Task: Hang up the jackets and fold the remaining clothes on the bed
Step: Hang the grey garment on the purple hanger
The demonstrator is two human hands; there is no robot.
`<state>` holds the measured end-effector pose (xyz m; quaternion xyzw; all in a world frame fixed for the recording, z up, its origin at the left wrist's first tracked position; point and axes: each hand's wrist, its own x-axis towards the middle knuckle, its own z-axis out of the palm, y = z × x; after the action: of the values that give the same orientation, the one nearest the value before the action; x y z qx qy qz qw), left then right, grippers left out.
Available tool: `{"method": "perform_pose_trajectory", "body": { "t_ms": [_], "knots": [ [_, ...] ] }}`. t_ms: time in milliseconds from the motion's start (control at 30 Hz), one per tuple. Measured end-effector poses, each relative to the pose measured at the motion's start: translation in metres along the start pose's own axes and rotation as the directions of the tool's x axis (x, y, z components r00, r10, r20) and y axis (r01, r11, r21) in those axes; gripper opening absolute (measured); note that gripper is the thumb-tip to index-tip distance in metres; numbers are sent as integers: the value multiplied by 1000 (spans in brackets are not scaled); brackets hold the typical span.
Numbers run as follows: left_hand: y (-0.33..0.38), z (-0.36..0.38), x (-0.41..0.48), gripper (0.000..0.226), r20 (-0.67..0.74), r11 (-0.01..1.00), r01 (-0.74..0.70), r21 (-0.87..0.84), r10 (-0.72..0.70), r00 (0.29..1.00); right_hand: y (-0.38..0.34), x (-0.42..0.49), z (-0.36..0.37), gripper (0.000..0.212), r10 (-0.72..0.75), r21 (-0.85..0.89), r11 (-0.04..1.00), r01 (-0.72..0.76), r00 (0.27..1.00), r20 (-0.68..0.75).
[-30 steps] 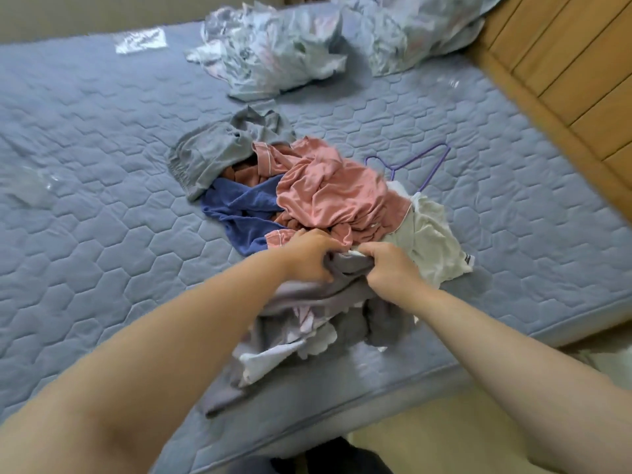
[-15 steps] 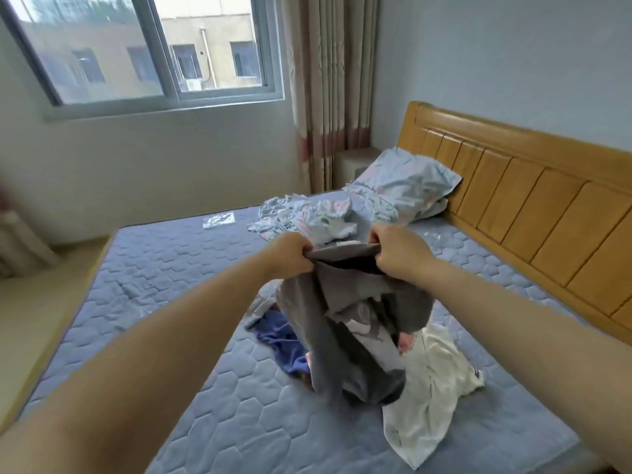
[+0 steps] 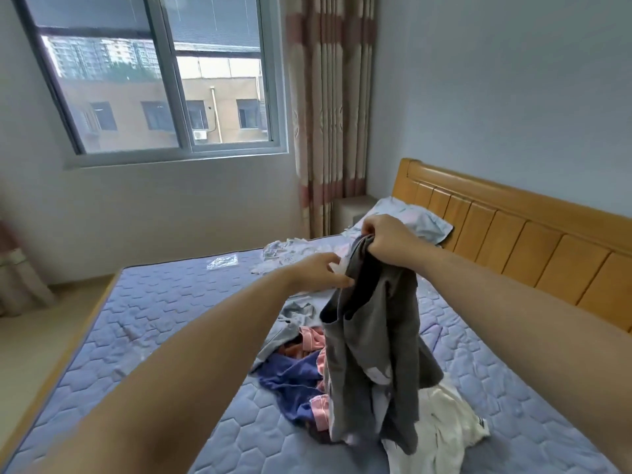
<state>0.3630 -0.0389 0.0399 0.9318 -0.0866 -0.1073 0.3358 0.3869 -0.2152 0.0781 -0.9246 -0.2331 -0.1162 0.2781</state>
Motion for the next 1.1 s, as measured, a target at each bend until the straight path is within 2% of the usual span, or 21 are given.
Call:
{"method": "perform_pose_trajectory", "body": {
  "t_ms": [100, 167, 267, 333, 500, 567, 633, 700, 767, 833, 867, 933, 1000, 1033, 1100],
  "knots": [
    [-3, 11, -2, 21, -114, 998, 25, 62, -18, 993, -6, 5, -6, 27, 12, -55, 998, -17, 997, -80],
    [-10, 9, -3, 16, -259, 995, 77, 60, -59, 964, -3, 5, -13, 25, 21, -172, 984, -37, 996, -91],
    [-18, -6, -5, 20, -516, 981, 139, 139, -48, 855, 11, 0, -21, 24, 111, -424, 902, -85, 993, 38],
    [-25, -18, -5, 23, -564, 972, 164, 166, -43, 825, 21, -5, -23, 27, 235, -436, 886, -156, 963, 133],
    [-41, -29, -7, 25, -546, 973, 183, 141, -78, 834, 44, -11, -24, 24, 392, -208, 910, -360, 909, 143],
    [-49, -30, -9, 24, -539, 976, 202, 79, -129, 832, 48, -14, -22, 24, 430, -121, 901, -416, 891, 145],
    [-58, -33, -12, 22, -536, 974, 226, -4, -193, 822, 53, -14, -21, 19, 471, 41, 876, -480, 871, 137],
    [-65, -36, -15, 20, -516, 971, 213, -114, -241, 822, 57, -18, -20, 16, 499, 97, 852, -515, 854, 148],
    [-66, -39, -18, 22, -496, 969, 174, -175, -239, 834, 65, -17, -15, 12, 488, -45, 872, -488, 873, -4],
    [-62, -42, -21, 19, -518, 964, 116, -239, -228, 825, 80, -9, -5, 6, 441, -241, 847, -473, 880, -175],
    [-61, -44, -22, 18, -538, 954, 86, -288, -236, 809, 85, -5, -2, 10, 421, -256, 848, -465, 883, -209],
    [-59, -46, -26, 25, -548, 928, 77, -365, -281, 788, 75, -9, -6, 13, 415, -155, 889, -431, 901, -125],
    [-57, -44, -30, 33, -503, 924, 116, -365, -300, 810, 59, -17, -15, 9, 461, 6, 885, -465, 879, 121],
    [-57, -41, -31, 32, -469, 927, 140, -349, -302, 830, 58, -18, -15, 11, 465, 81, 870, -487, 864, 195],
    [-55, -38, -35, 31, -418, 926, 157, -344, -300, 858, 57, -19, -13, 11, 433, 157, 873, -463, 881, 190]
  ]
}}
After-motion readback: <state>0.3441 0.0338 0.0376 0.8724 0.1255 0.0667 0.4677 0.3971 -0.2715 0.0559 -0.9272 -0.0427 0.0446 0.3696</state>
